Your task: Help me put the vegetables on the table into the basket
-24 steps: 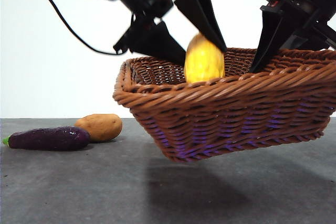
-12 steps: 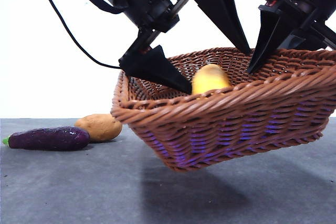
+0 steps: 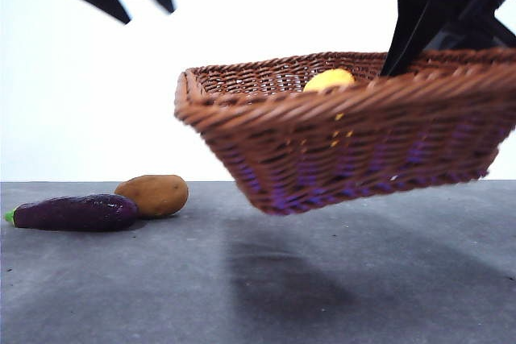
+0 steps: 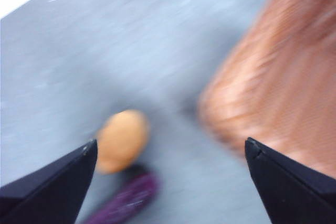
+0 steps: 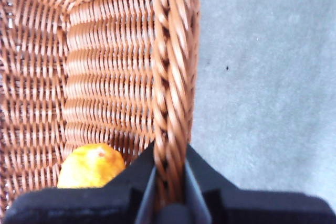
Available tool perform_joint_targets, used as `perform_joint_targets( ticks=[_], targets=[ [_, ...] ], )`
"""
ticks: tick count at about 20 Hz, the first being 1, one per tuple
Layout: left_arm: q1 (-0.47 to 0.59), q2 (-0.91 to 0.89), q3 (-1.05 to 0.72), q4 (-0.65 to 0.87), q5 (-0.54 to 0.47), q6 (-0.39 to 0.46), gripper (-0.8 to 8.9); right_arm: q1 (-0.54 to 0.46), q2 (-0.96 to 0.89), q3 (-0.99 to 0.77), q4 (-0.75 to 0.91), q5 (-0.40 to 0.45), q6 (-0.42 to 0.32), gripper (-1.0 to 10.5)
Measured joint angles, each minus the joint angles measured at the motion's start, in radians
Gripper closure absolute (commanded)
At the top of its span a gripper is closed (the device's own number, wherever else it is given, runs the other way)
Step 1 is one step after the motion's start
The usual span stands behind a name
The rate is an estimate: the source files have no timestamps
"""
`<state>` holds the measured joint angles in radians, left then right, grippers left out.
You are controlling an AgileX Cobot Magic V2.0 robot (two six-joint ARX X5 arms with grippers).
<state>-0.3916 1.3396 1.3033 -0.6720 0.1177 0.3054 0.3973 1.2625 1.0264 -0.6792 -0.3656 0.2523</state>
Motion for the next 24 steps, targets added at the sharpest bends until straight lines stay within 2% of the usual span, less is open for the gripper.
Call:
perform_joint_targets(
  ticks=[4,7,13,19,24],
  targets=[
    [0.106,0.129,0.000,0.024,0.000,0.204,3.42,-0.012,-0.006,0.142,-0.132,0.000,-0.064,9.6],
    [0.128,0.263,0.022,0.083,0.040,0.274,3.42,-0.013,-0.008,0.259,-0.195,0.001,-0.103,9.6],
    [0.130,0.547,0.223,0.069,0.078,0.307,3.41,-0.013,-0.010,0.384,-0.278,0.012,-0.150,9.6],
    [0.135,0.672,0.237,0.093,0.095,0.348,3.41,-0.032,-0.010,0.384,-0.282,0.016,-0.174,9.6],
    [0.138,0.720,0.237,0.137,0.095,0.349,3.55,-0.032,-0.010,0.384,-0.279,0.014,-0.182,9.6]
  ],
)
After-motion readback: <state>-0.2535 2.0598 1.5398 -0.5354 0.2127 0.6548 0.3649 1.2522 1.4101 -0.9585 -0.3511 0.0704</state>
